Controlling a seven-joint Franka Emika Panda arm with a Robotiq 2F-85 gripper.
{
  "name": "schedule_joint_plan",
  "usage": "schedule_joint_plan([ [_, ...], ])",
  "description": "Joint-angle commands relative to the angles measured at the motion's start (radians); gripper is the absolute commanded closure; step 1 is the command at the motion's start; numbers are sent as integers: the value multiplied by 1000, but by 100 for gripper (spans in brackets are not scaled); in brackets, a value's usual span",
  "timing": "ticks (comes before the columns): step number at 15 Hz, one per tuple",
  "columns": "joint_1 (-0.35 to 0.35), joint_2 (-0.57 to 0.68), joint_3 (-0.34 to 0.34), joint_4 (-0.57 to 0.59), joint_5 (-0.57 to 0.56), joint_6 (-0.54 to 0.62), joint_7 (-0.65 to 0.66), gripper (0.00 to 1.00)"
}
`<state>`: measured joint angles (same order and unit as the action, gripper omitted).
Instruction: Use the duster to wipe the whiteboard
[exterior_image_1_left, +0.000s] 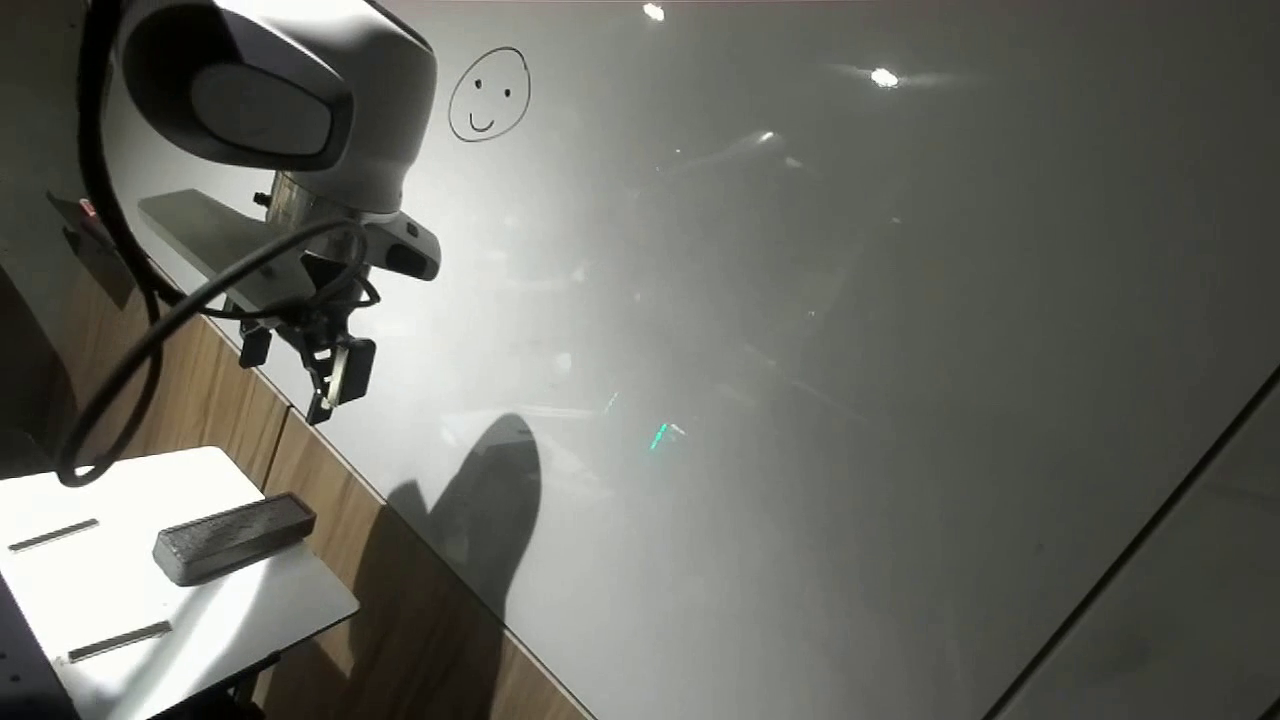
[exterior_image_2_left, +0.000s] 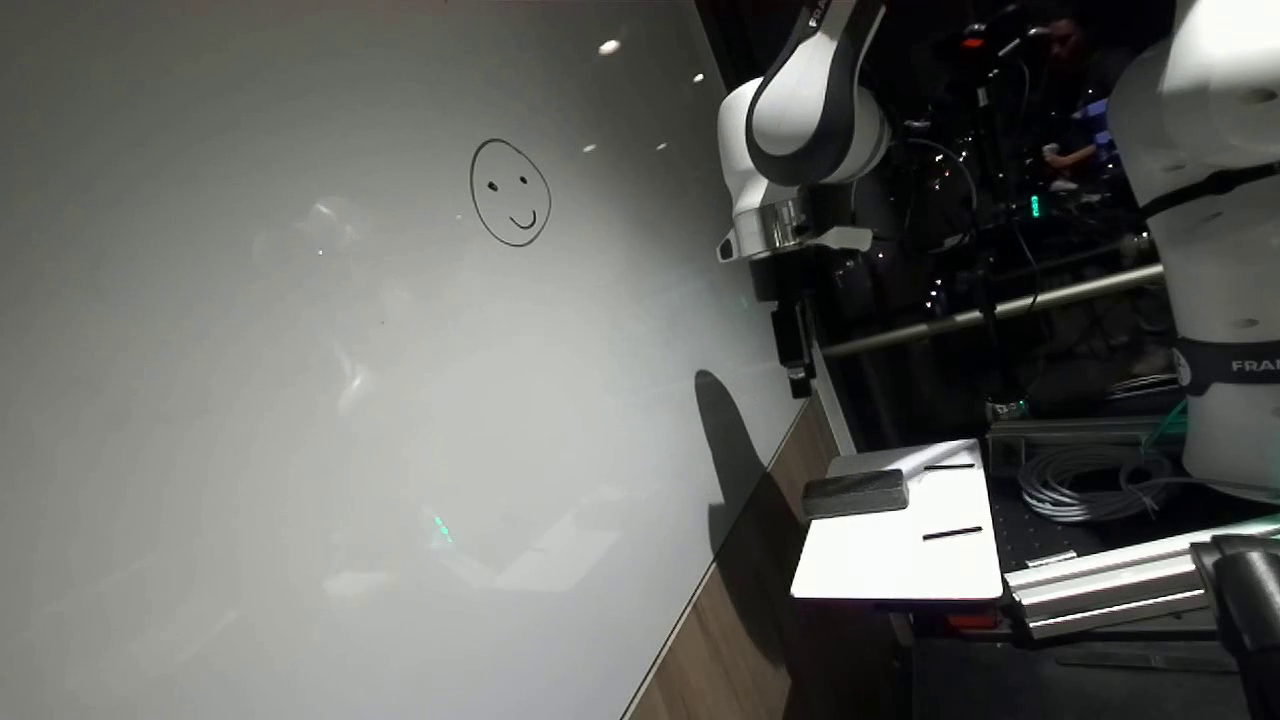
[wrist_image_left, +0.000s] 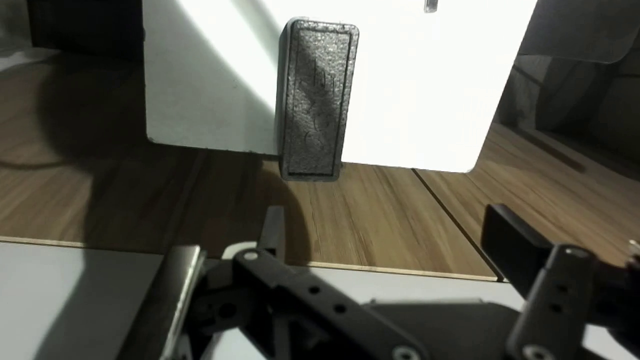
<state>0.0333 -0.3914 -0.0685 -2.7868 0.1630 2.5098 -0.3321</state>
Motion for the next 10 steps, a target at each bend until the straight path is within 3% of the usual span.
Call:
schedule_joint_plan([
  [1,14,96,21,1,-43,121,54,0],
  [10,-19,314,27,1,-117,252,164,0],
])
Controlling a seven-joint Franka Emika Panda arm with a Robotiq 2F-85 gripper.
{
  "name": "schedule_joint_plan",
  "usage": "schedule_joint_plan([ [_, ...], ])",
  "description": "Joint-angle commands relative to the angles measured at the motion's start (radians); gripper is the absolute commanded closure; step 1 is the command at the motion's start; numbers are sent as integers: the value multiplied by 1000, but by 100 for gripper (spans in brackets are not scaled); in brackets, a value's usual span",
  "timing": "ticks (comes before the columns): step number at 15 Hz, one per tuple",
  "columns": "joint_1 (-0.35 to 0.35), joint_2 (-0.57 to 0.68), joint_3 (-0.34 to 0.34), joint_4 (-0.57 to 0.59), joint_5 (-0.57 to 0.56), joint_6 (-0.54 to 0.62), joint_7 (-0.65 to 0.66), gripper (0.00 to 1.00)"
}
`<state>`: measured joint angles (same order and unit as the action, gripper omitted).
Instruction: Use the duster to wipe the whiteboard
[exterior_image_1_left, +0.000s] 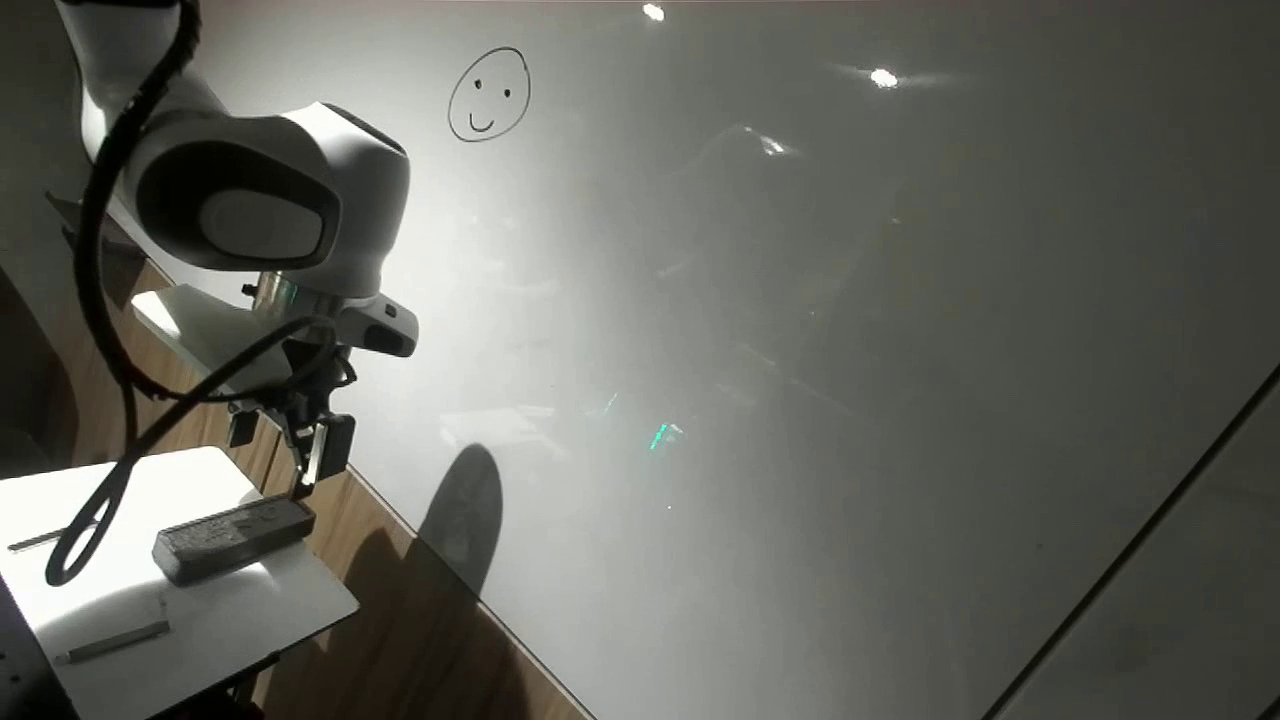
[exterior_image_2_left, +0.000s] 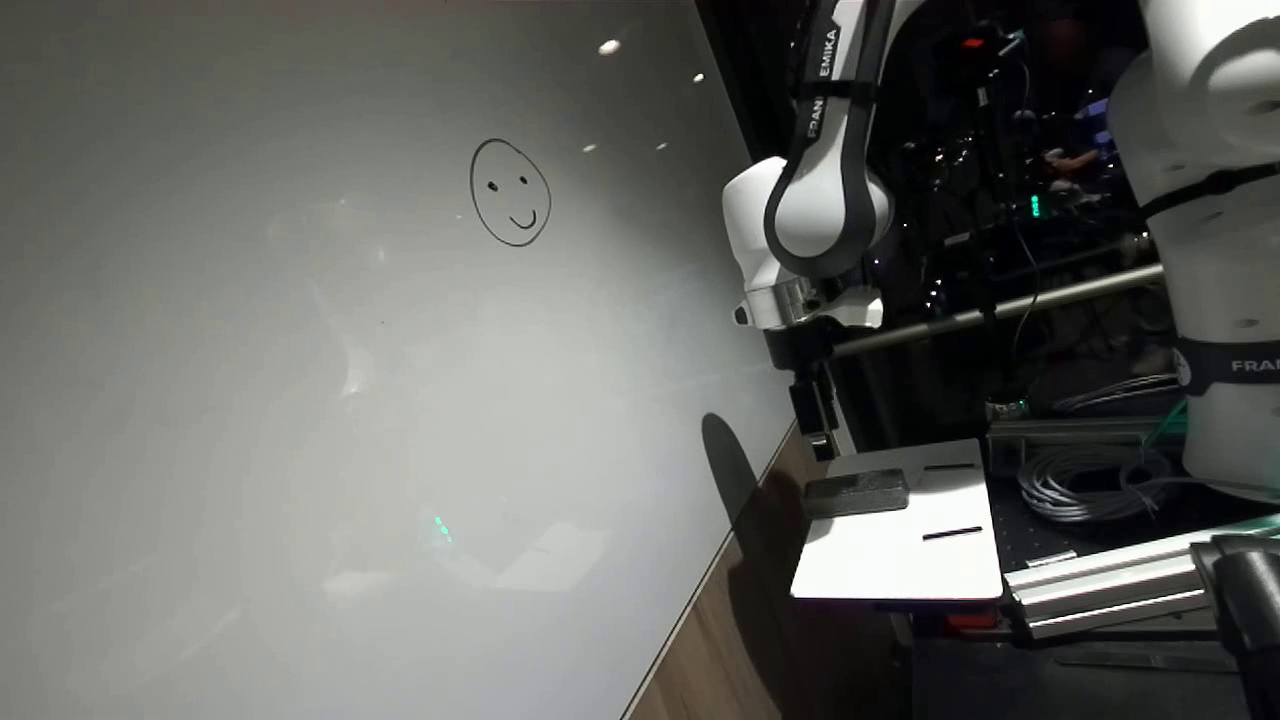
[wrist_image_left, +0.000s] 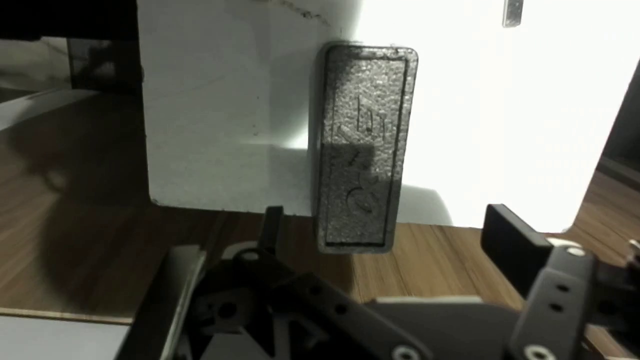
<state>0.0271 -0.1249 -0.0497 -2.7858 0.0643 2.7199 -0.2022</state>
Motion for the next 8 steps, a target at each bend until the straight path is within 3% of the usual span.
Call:
schedule_joint_plan([
  [1,-10,58,10,1,-11,47,35,0],
  [8,-16,160,15,4,-48,128,58,0],
])
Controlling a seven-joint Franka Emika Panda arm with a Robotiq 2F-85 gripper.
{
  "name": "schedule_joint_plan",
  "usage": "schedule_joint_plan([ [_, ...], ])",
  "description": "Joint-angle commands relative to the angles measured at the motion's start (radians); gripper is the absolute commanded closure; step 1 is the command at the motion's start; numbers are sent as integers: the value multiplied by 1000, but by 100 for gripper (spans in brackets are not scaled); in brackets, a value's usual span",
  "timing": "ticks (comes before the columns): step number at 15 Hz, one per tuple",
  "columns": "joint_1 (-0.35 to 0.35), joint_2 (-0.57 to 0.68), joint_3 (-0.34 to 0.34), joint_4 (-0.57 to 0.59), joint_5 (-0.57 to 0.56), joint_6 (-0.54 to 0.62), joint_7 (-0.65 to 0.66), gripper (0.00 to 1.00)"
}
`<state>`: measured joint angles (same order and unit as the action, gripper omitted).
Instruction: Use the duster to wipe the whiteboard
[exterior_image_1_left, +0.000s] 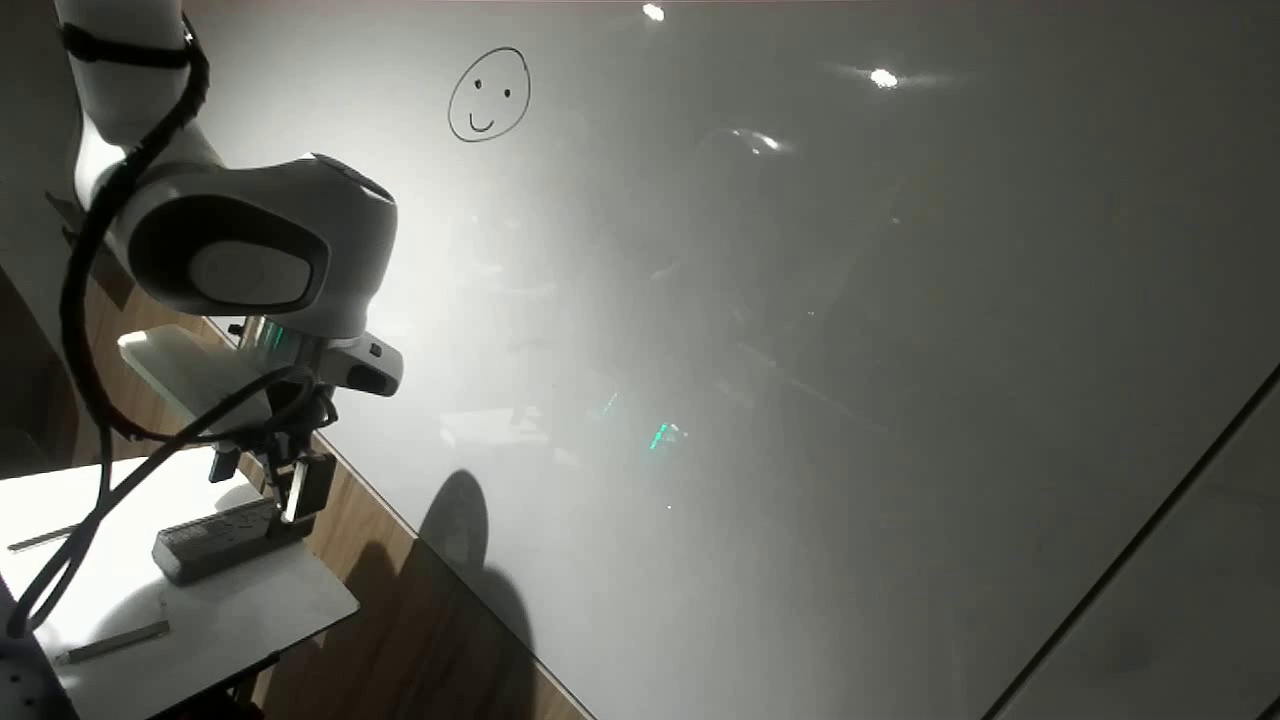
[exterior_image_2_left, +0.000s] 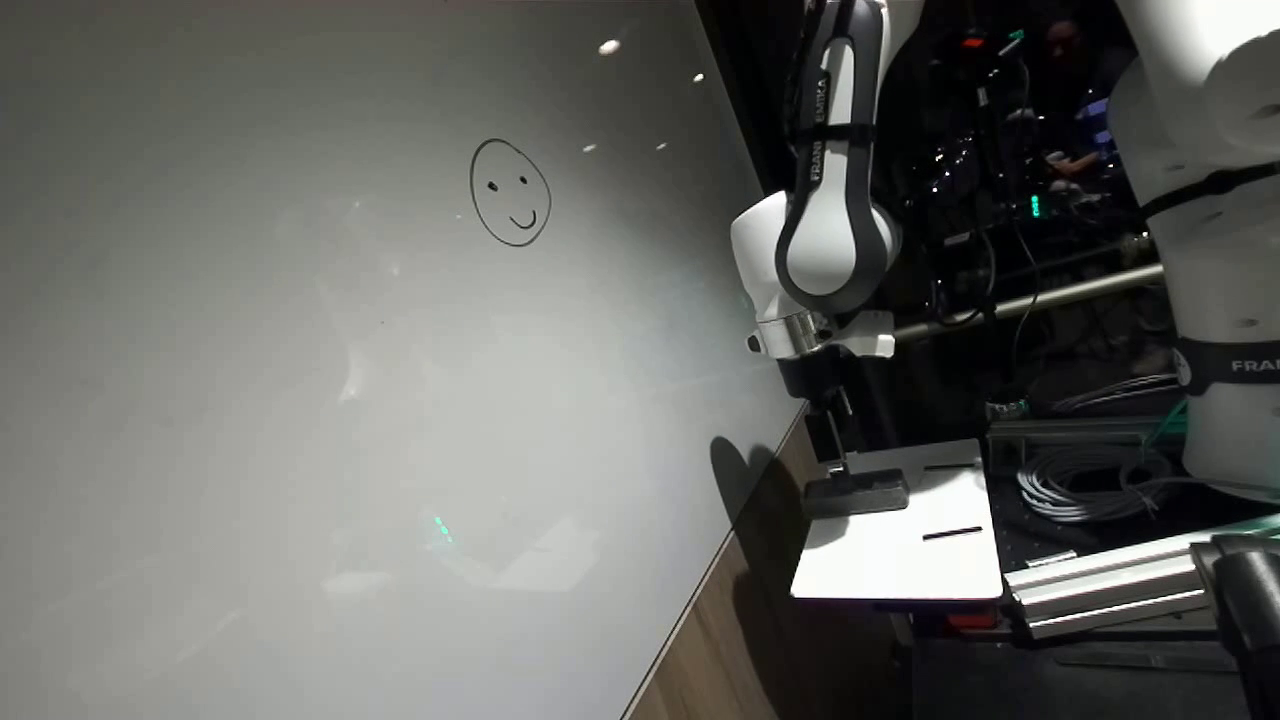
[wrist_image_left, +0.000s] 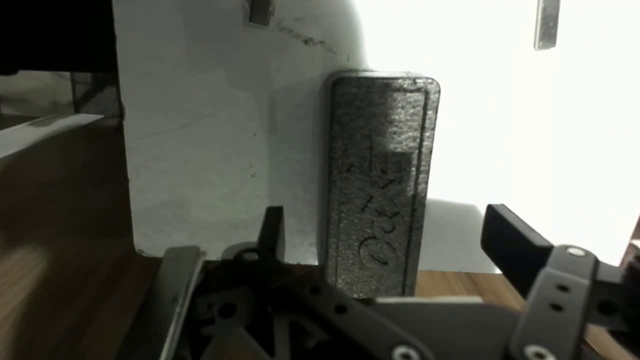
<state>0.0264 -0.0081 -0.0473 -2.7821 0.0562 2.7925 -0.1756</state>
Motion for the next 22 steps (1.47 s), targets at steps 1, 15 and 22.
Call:
schedule_joint_plan([
  [1,-16,55,11,0,-51,70,38,0],
  [15,-1,92,-4,5,-196,131,154,71],
  [22,-8,-60,21,26,-162,50,138,71],
])
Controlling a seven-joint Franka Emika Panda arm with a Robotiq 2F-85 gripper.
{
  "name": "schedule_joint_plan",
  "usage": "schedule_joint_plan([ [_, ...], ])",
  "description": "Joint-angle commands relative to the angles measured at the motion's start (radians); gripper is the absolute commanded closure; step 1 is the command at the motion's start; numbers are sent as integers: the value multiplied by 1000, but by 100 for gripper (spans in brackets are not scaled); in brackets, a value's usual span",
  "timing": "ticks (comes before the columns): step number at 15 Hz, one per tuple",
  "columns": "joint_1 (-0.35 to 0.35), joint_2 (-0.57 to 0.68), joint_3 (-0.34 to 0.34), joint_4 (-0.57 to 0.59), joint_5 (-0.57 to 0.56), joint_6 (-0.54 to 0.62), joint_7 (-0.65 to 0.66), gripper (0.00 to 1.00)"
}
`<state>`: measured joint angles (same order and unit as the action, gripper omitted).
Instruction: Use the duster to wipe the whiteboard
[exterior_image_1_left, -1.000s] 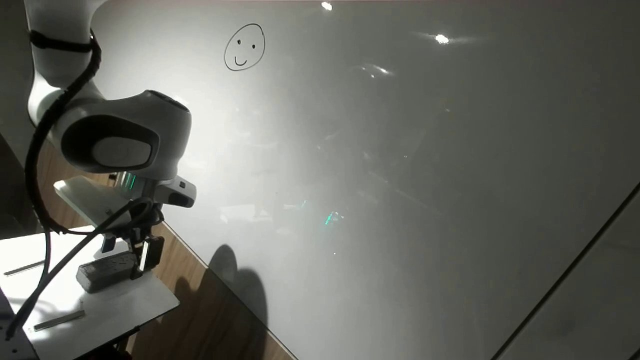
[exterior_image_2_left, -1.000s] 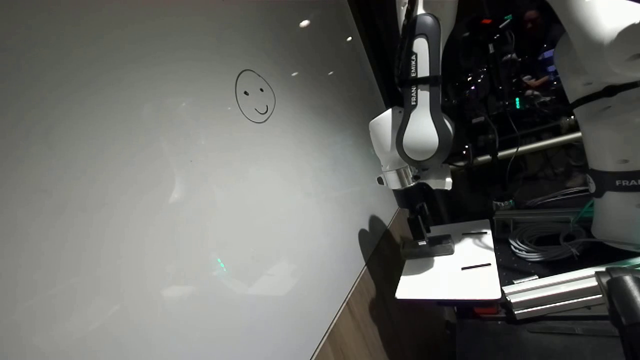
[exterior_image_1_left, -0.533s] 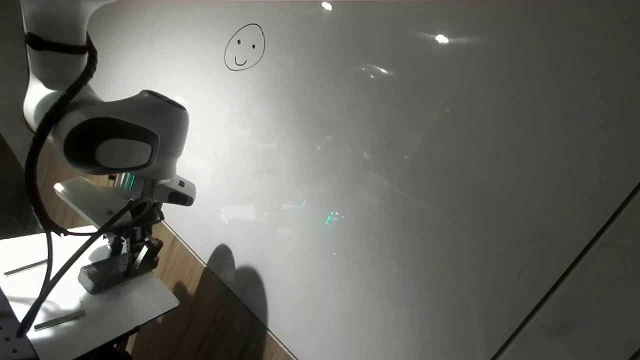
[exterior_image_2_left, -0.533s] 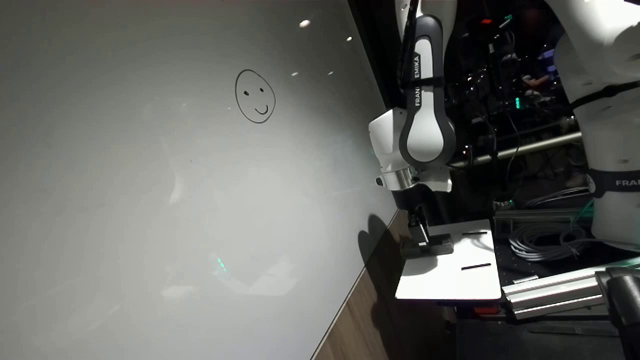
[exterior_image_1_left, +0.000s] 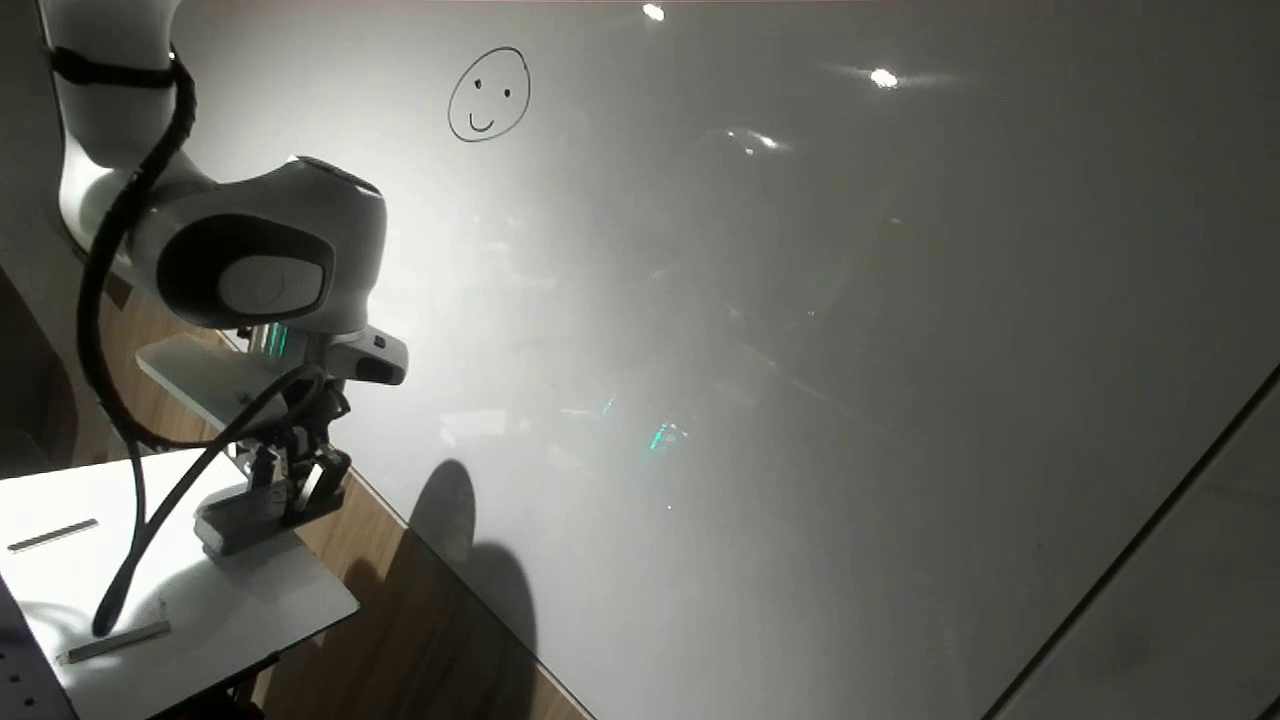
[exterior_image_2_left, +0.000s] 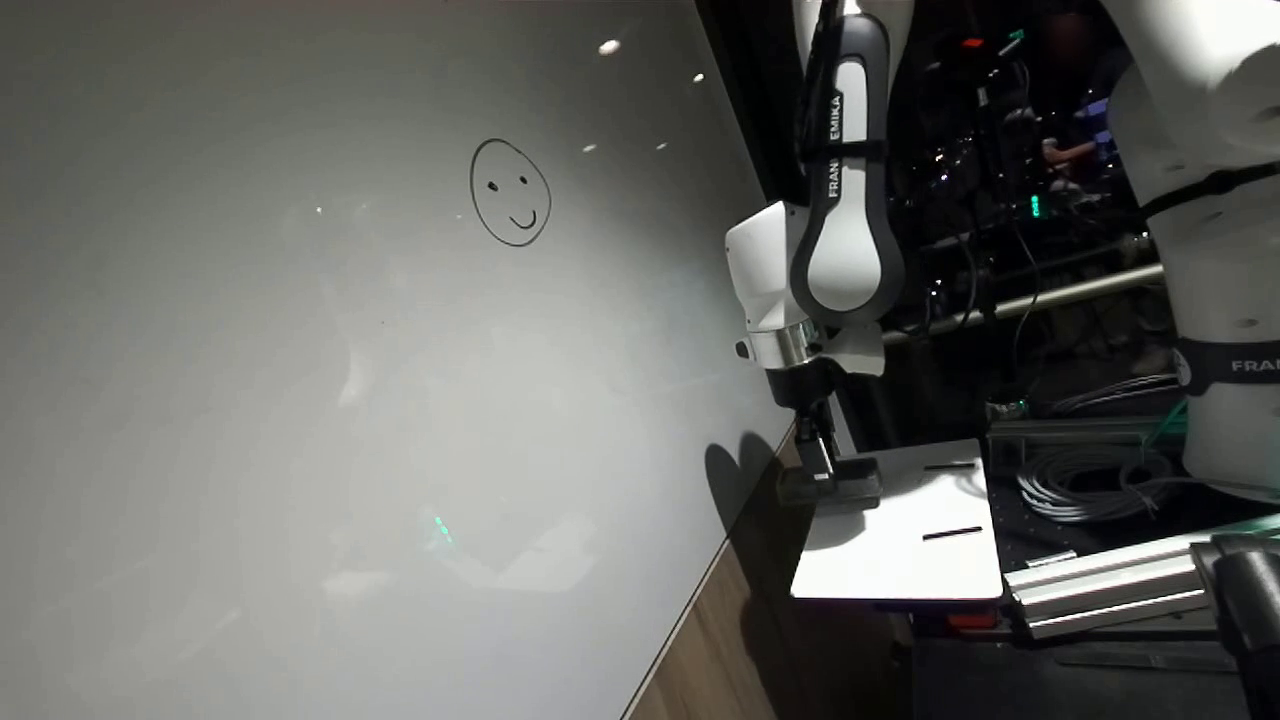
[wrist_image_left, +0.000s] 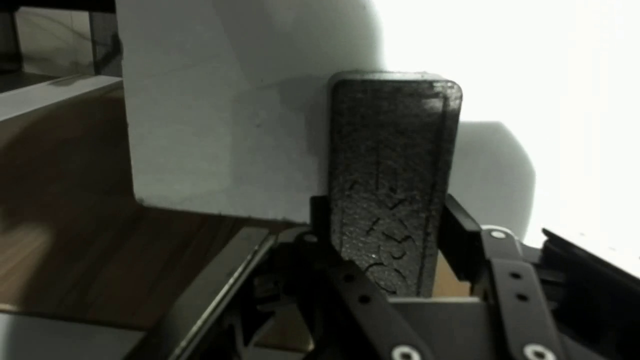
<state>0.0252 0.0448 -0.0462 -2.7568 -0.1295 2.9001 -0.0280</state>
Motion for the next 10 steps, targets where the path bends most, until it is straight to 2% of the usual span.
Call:
schedule_joint_plan([
  [1,-5,-150,23,7,25,-72,-7,71],
  [5,-3,-278,27,62,40,-155,-14,71],
  [10,8,-427,31,155,62,-325,-8,71],
])
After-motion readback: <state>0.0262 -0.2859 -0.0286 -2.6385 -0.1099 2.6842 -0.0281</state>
